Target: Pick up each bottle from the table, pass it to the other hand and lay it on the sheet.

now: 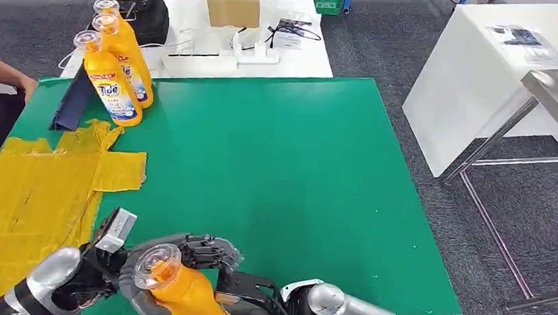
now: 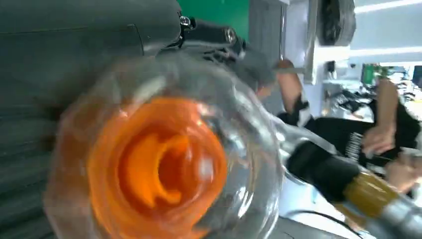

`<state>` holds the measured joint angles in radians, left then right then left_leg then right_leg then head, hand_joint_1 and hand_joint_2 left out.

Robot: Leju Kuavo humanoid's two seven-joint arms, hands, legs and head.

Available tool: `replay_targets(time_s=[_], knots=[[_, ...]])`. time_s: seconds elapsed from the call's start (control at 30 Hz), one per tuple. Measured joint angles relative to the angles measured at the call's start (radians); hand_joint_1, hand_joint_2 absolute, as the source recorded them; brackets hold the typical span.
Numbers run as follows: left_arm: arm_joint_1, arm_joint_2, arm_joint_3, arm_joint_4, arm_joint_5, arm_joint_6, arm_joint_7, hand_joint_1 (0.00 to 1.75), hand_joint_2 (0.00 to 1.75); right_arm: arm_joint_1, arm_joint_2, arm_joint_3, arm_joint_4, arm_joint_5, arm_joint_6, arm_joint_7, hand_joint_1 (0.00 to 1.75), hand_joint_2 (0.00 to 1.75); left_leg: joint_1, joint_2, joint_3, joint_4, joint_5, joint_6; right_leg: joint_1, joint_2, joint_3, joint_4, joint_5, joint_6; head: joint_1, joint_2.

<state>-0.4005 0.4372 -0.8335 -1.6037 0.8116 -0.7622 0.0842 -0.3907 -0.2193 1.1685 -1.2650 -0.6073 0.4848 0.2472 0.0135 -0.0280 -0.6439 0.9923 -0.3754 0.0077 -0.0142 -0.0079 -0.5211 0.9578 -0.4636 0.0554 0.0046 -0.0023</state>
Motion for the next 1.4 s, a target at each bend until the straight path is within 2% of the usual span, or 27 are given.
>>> replay_targets(time_s=[0.1,0.13,0.17,1.4], knots=[[0.01,0.003,0.002,0.006,0.086,-0.011,0.042,0.0,1.75,0.0,0.0,0.003,0.0,-0.002,0.001,0.003,1.75,1.75,0.0,0.0,0.0,0.0,0.0,0.0,0.0,0.0,0.0,0.0,0.0,0.0,0.0,0.0],[0.015,0.003,0.003,0.008,0.106,-0.012,0.052,0.16,1.75,-0.001,0.0,0.005,0.0,-0.003,0.001,0.003,1.75,1.75,0.0,0.0,0.0,0.0,0.0,0.0,0.0,0.0,0.0,0.0,0.0,0.0,0.0,0.0],[0.018,0.003,0.003,0.01,0.115,-0.012,0.057,1.75,1.75,-0.001,-0.001,0.008,0.0,-0.004,0.001,0.003,1.75,1.75,0.0,0.0,0.0,0.0,0.0,0.0,0.0,0.0,0.0,0.0,0.0,0.0,0.0,0.0],[0.059,-0.006,0.042,0.011,0.118,0.005,0.067,1.75,1.75,-0.015,-0.001,0.026,0.0,-0.023,0.0,0.016,1.75,1.75,0.0,-0.002,0.0,0.0,0.0,0.0,0.0,-0.002,0.0,0.0,0.0,0.0,0.0,0.0]])
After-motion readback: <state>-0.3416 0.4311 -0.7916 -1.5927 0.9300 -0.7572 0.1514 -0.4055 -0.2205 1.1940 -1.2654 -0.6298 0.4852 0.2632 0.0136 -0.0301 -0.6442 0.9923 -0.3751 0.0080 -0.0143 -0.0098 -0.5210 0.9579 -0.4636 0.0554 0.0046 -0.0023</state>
